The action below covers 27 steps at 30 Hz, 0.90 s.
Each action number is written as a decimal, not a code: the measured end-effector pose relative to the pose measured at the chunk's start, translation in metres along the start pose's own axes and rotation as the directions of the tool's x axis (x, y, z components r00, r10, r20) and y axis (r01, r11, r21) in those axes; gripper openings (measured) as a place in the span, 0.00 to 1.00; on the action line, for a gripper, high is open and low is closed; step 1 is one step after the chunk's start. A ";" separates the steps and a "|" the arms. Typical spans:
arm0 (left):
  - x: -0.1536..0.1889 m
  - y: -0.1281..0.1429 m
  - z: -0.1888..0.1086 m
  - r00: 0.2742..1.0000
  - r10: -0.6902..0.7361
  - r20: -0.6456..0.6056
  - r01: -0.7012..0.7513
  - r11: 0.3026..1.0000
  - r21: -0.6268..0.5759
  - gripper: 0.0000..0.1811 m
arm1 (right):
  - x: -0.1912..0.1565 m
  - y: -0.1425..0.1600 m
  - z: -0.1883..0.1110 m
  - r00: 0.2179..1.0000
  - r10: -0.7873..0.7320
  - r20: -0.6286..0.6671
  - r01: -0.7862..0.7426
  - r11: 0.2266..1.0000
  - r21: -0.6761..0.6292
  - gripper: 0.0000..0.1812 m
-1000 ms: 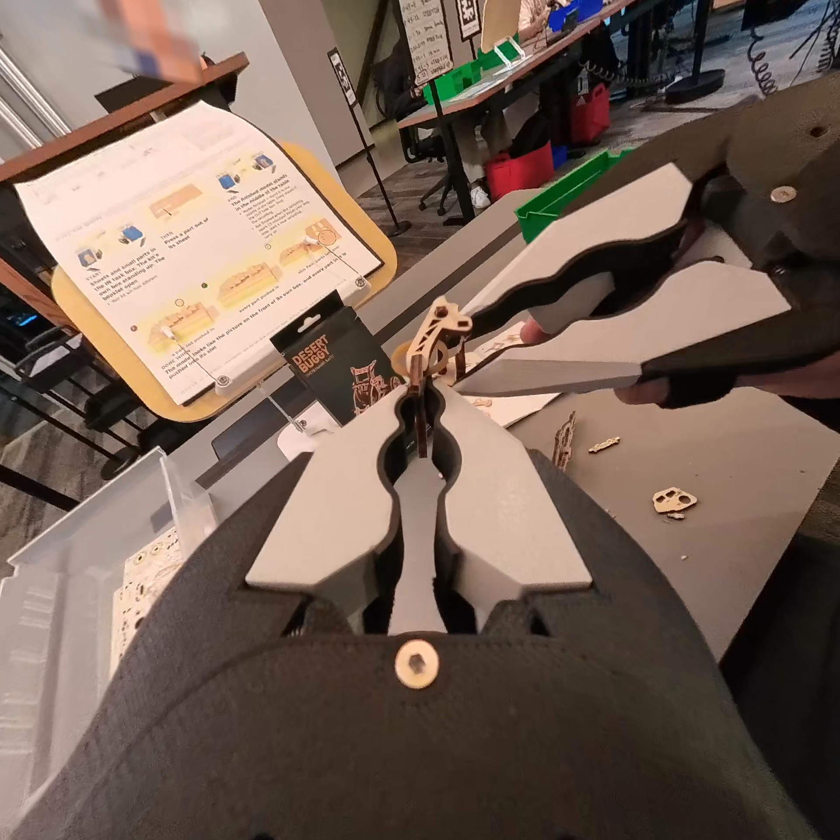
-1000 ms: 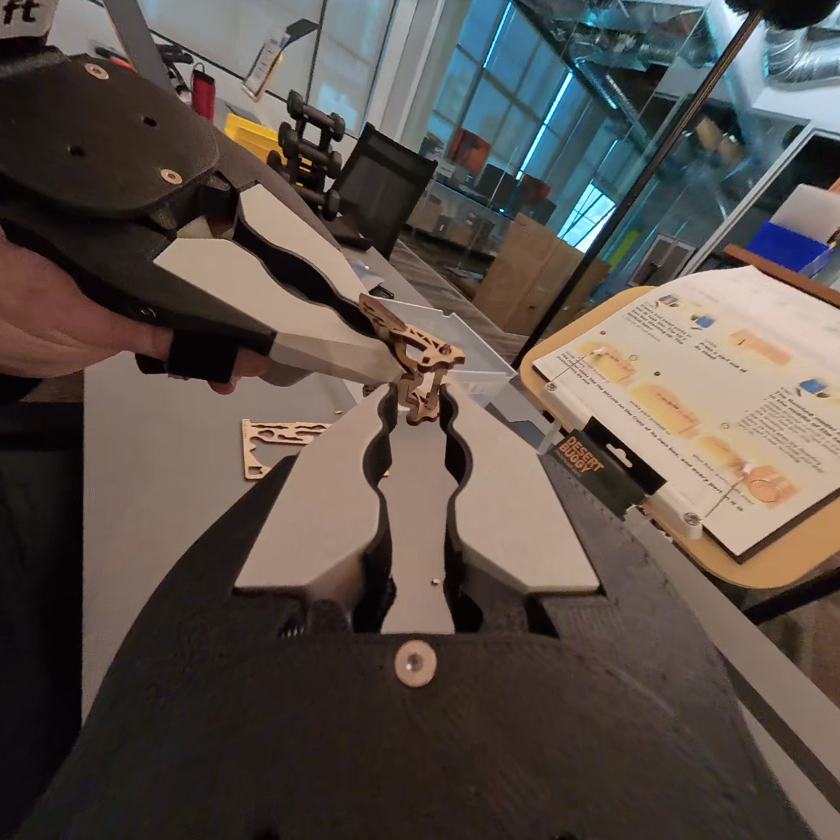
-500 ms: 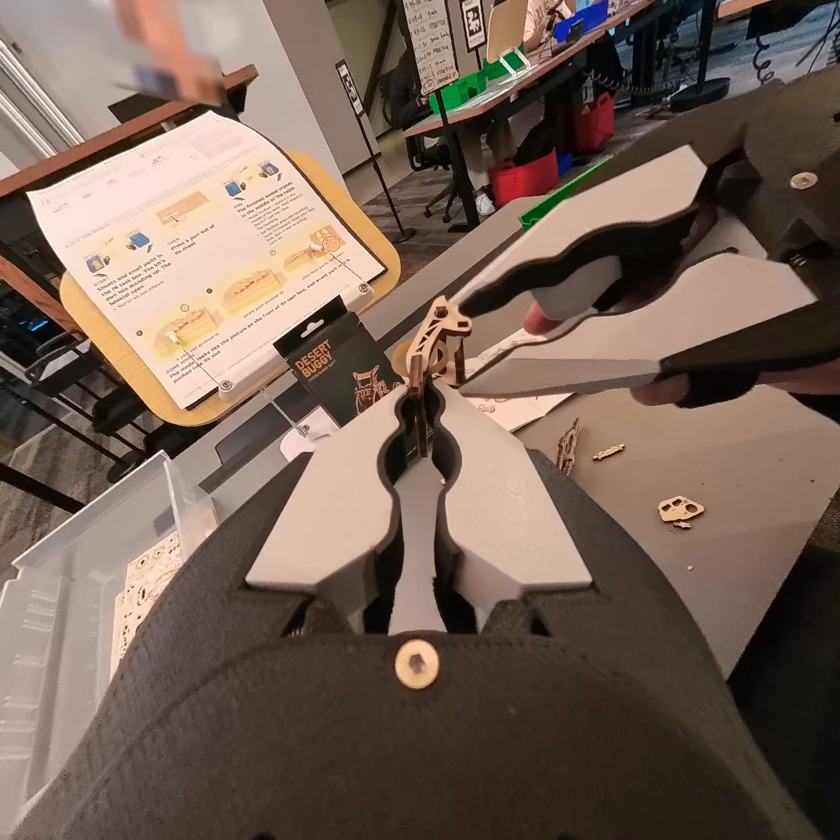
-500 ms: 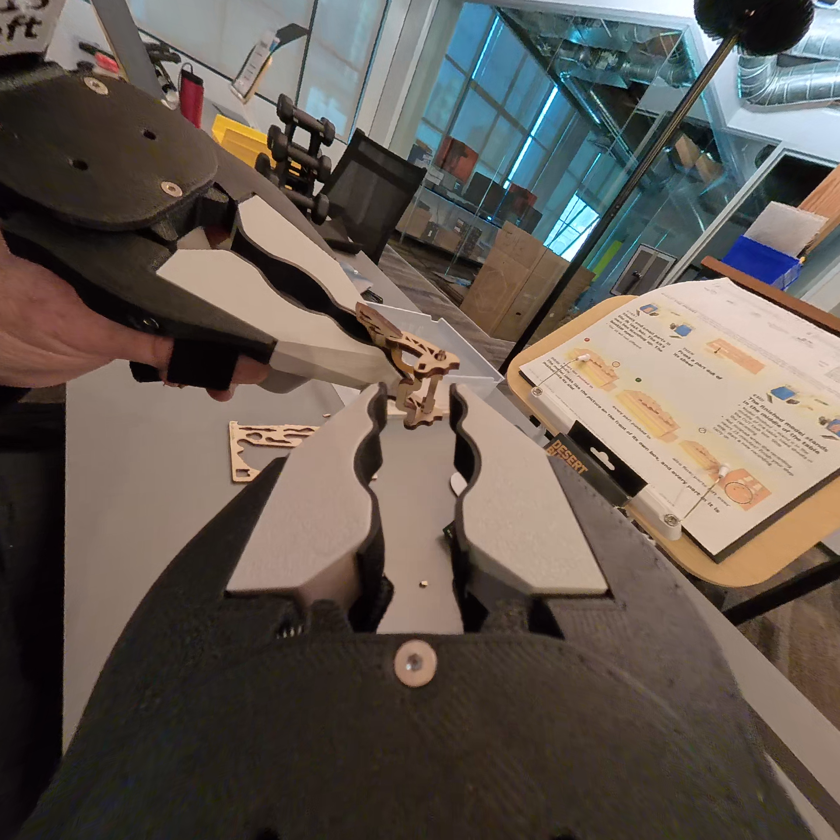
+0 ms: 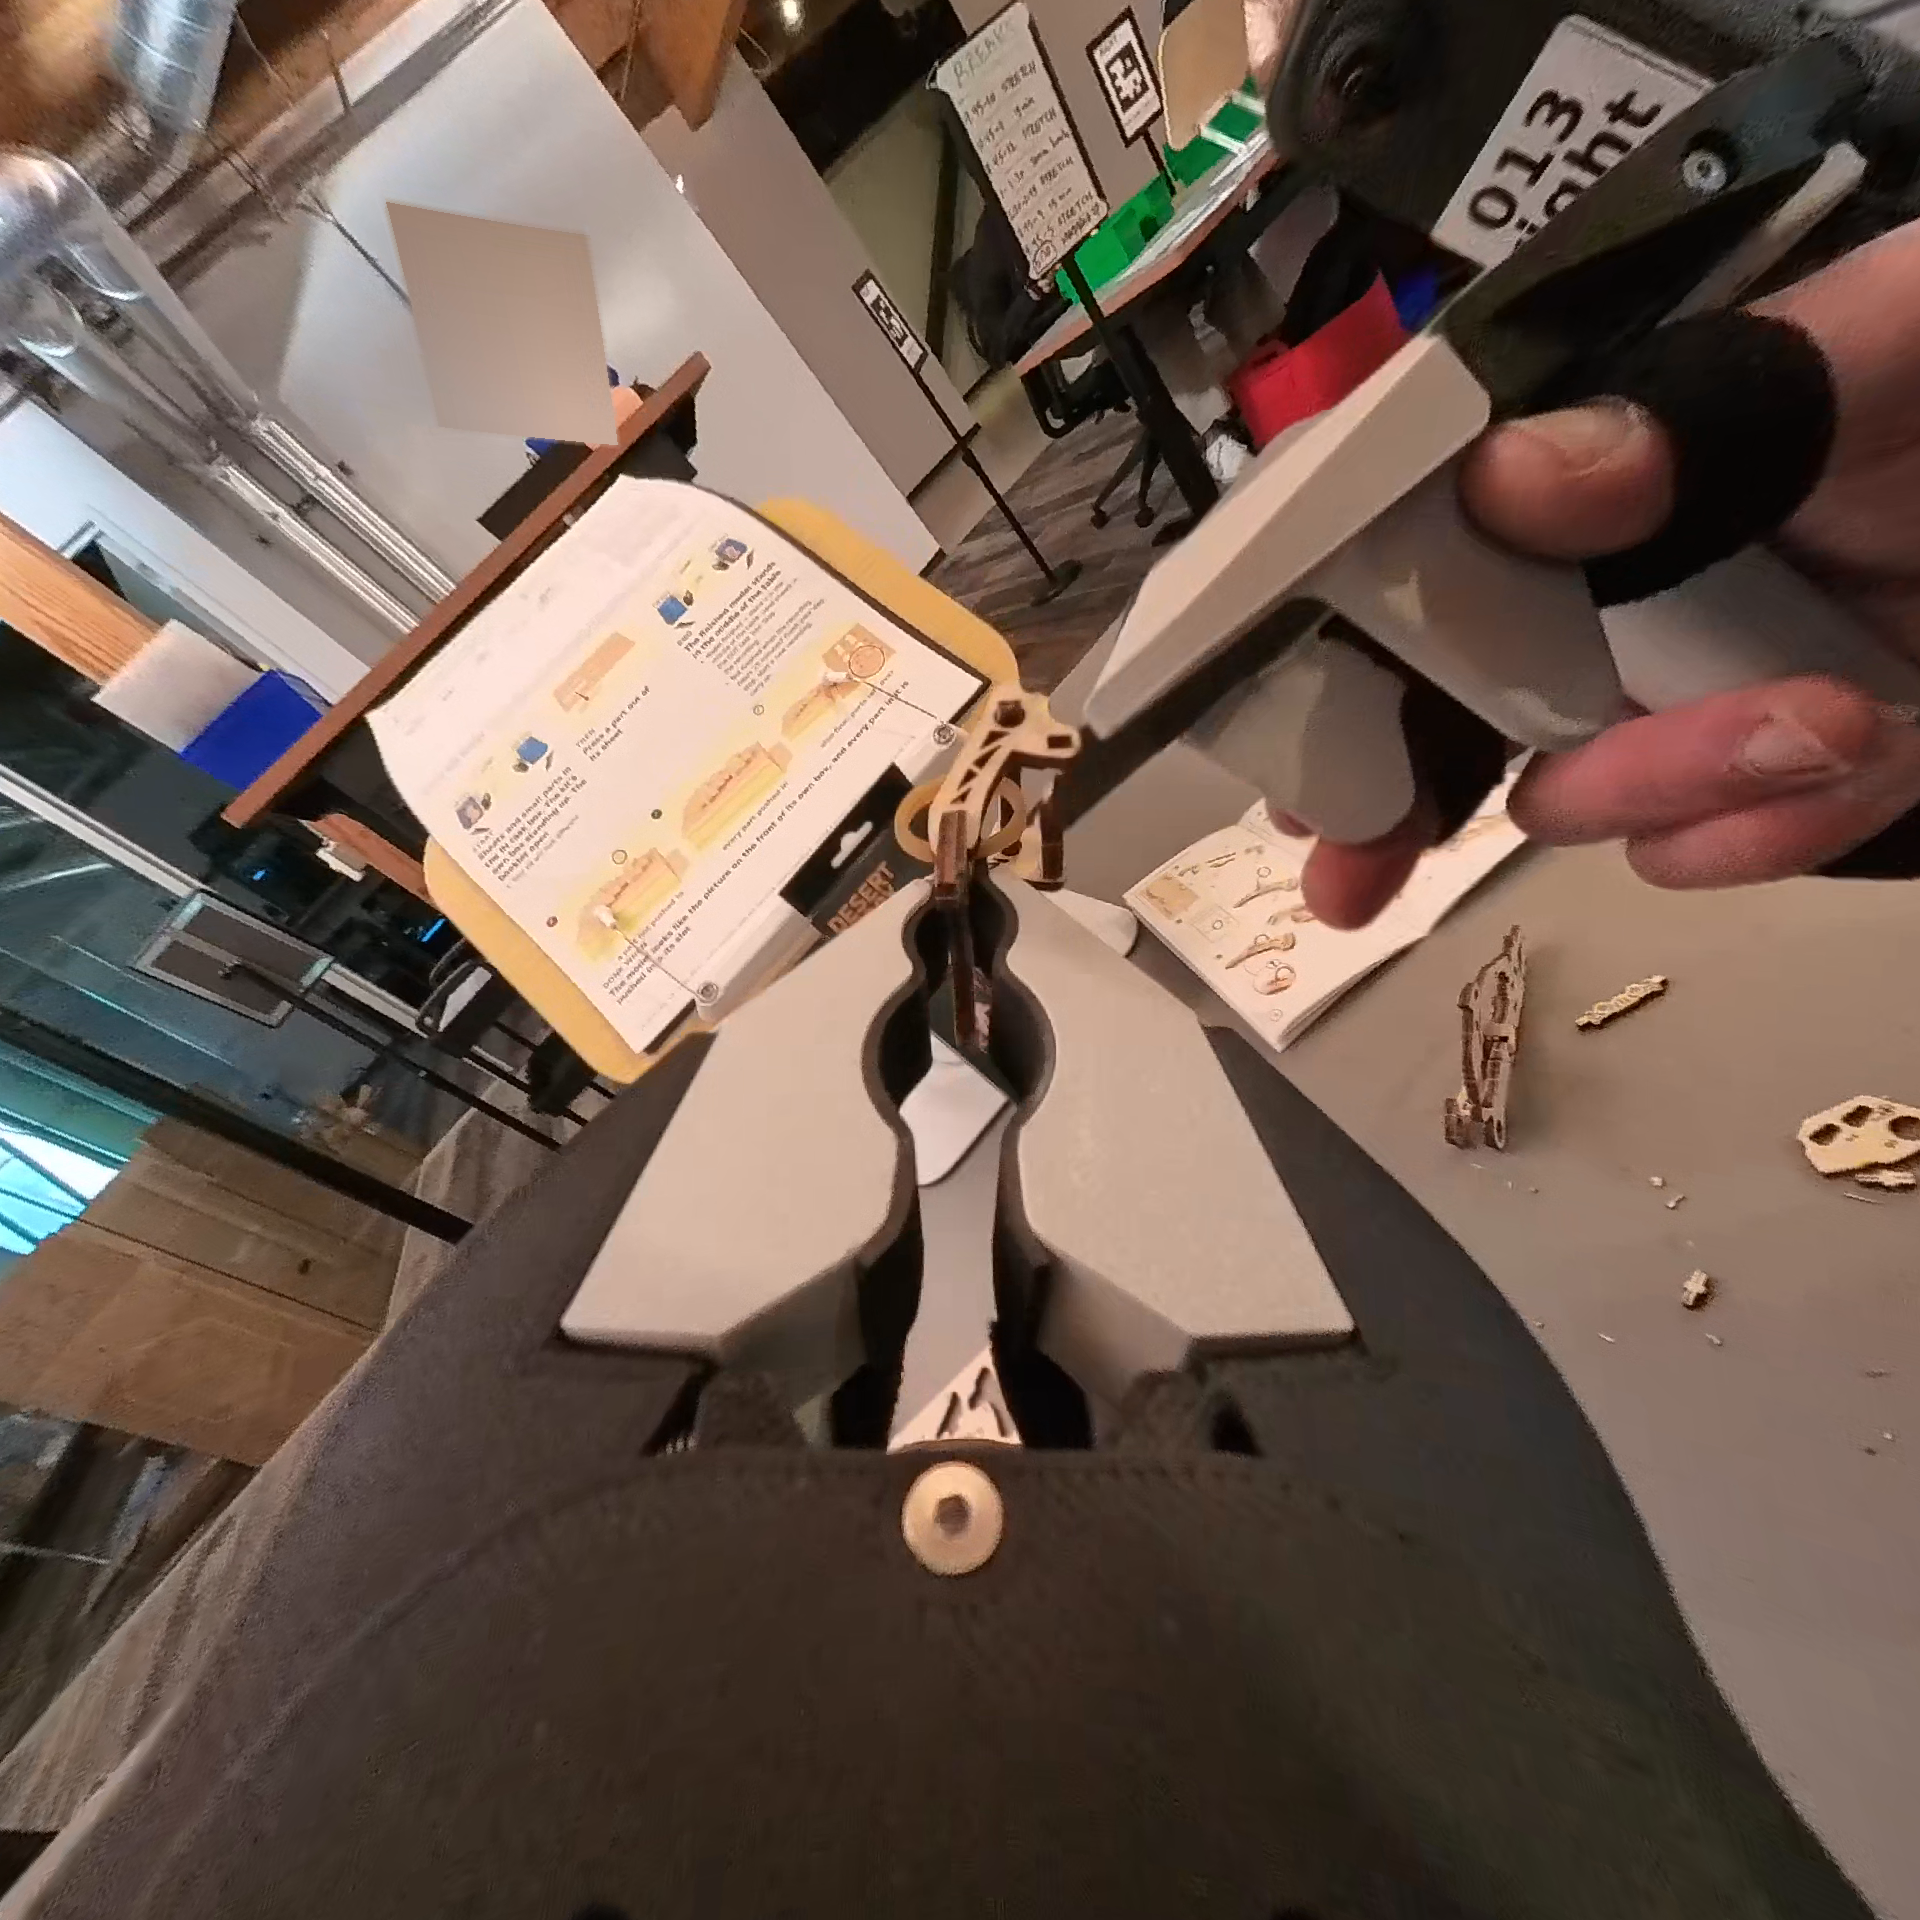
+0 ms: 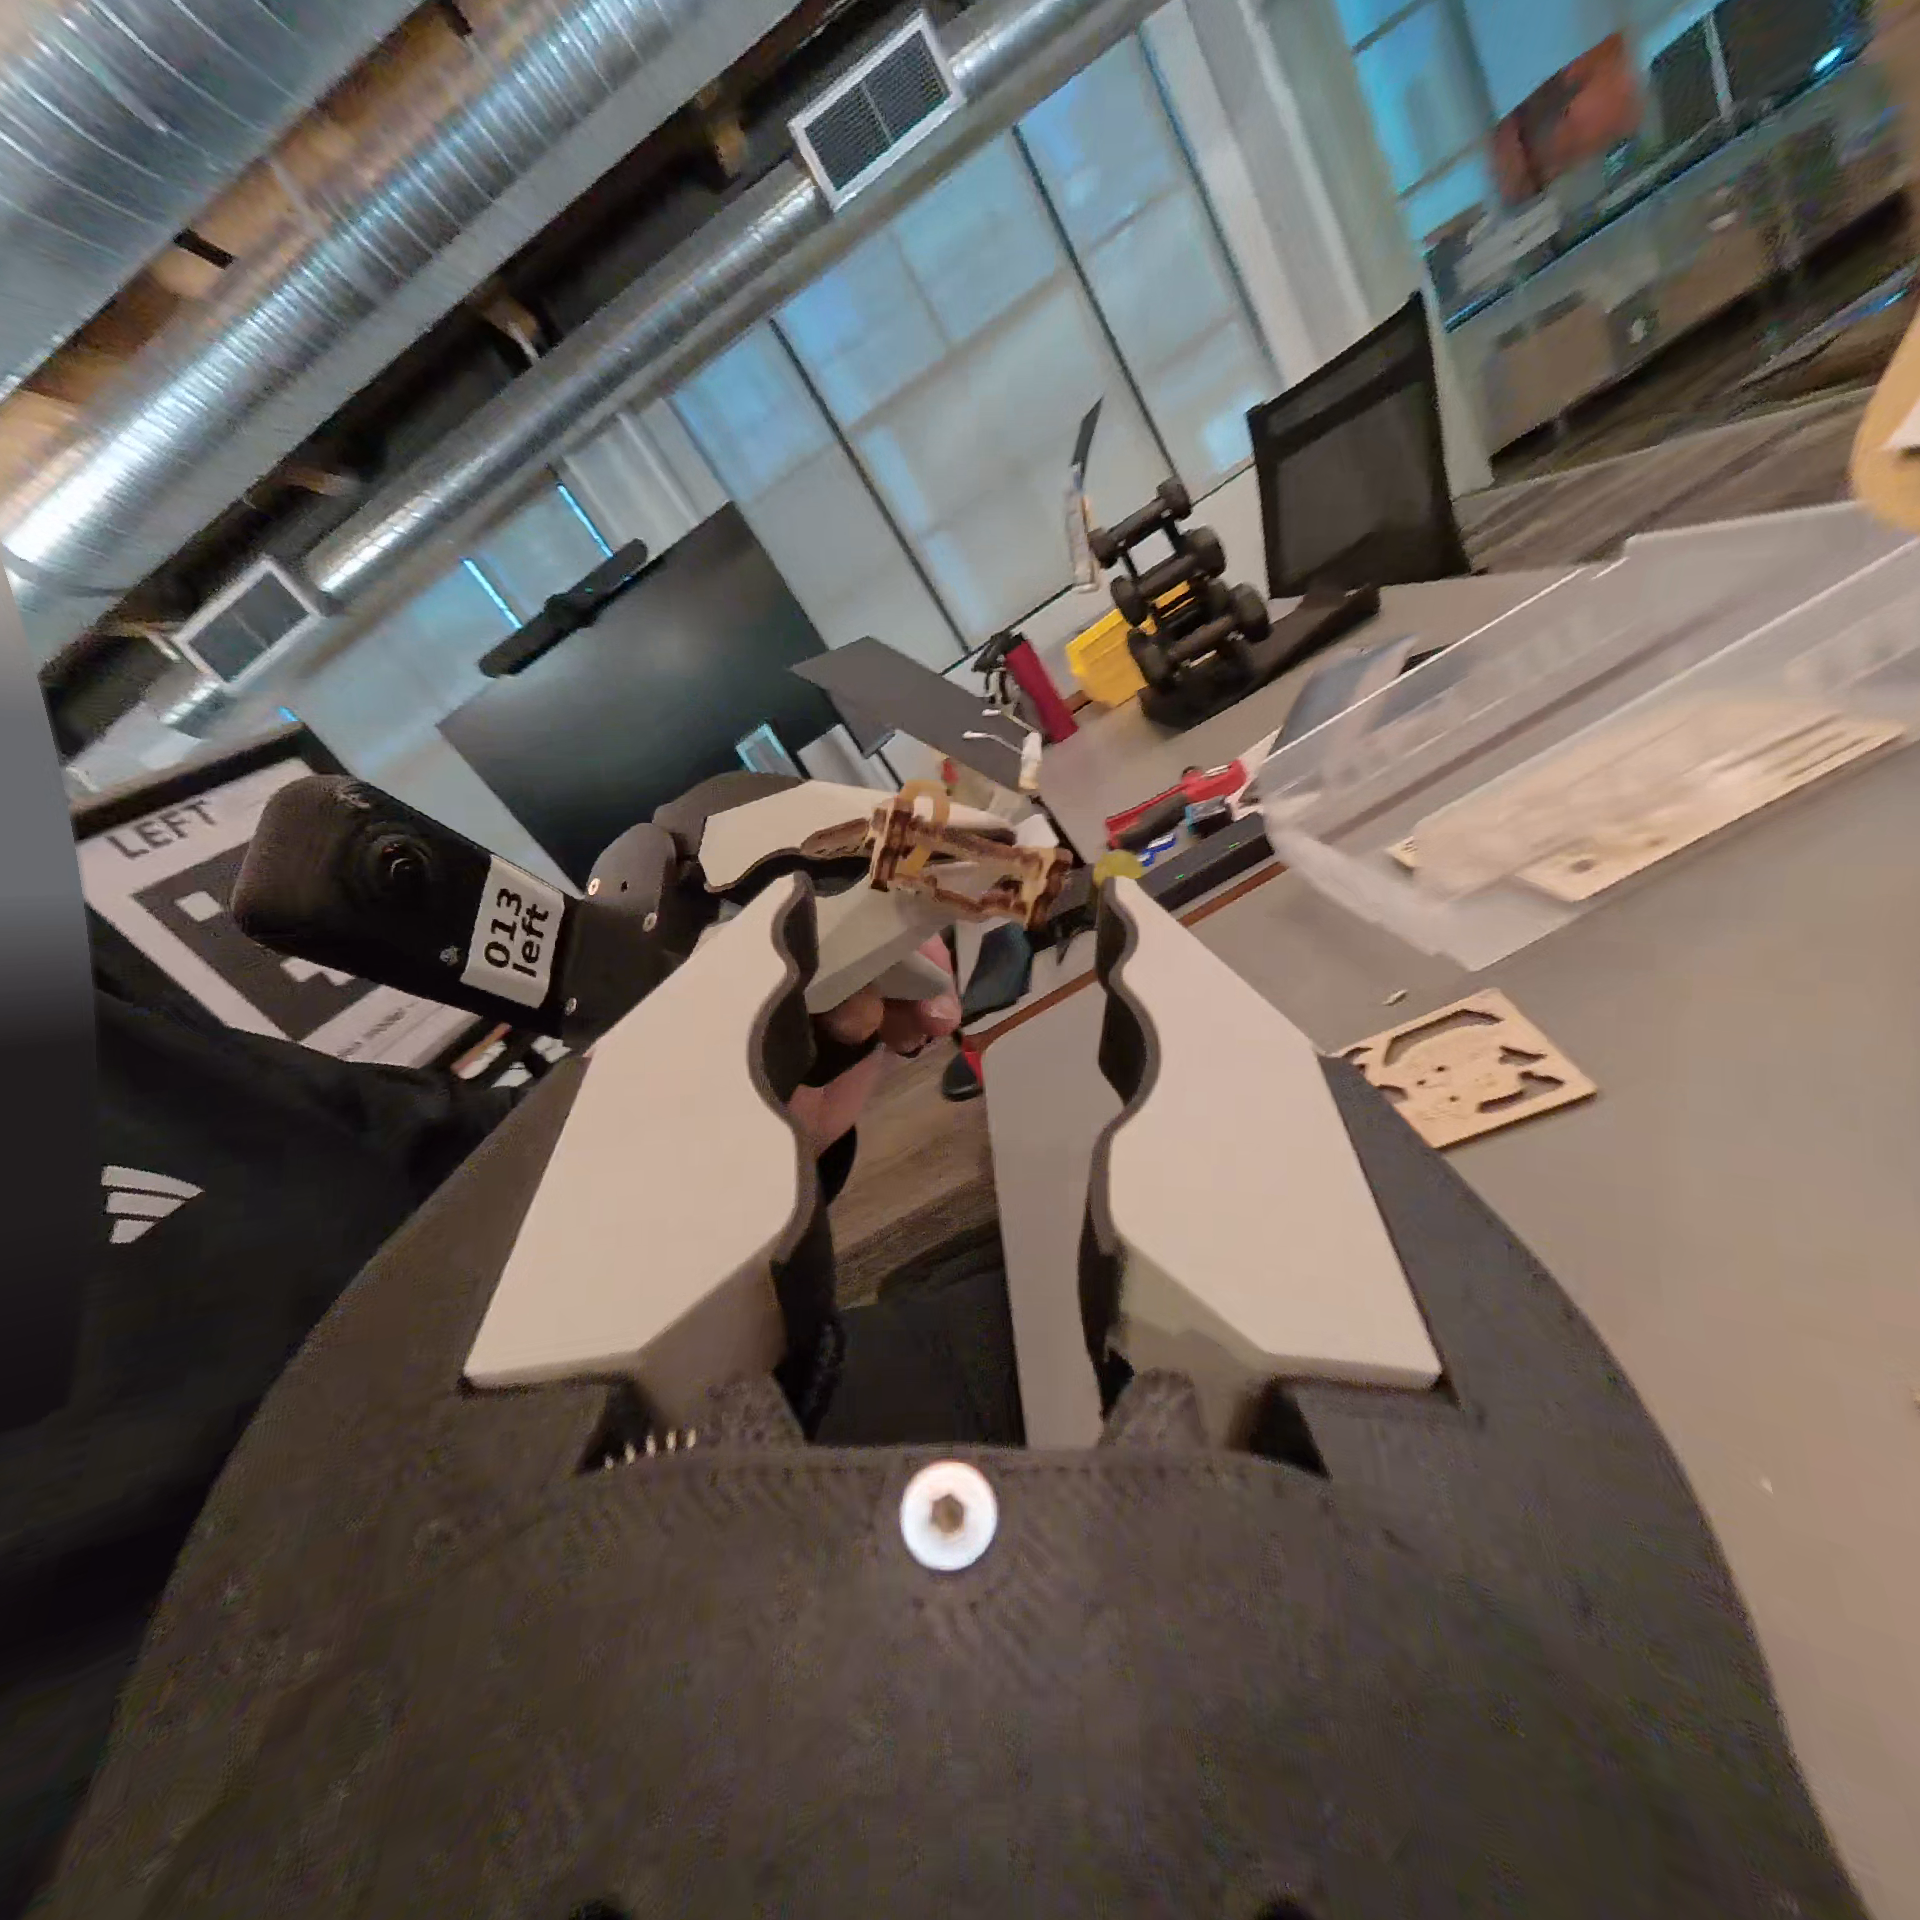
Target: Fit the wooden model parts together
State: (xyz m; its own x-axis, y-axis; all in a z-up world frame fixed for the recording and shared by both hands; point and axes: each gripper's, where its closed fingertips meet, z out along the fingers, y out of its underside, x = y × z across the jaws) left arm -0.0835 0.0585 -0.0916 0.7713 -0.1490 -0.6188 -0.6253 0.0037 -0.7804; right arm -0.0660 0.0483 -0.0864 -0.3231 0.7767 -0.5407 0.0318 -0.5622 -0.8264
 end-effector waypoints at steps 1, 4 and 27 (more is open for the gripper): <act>0.001 -0.001 0.001 1.000 0.011 0.003 -0.011 1.000 -0.003 0.01 | 0.000 0.002 0.002 1.000 0.013 0.006 -0.013 1.000 -0.005 0.29; 0.002 -0.004 0.001 1.000 0.017 0.003 -0.018 1.000 0.007 0.01 | 0.001 -0.002 0.001 0.998 0.052 0.028 -0.053 0.998 0.034 0.21; 0.002 -0.009 0.002 0.997 0.069 0.041 -0.071 0.997 0.039 0.00 | -0.003 0.002 0.002 0.993 0.088 0.073 -0.091 0.995 0.039 0.20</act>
State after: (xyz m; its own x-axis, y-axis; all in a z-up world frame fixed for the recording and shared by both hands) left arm -0.0762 0.0600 -0.0861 0.7302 -0.1078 -0.6746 -0.6734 0.0527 -0.7374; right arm -0.0673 0.0443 -0.0866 -0.3872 0.7014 -0.5984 0.0240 -0.6412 -0.7670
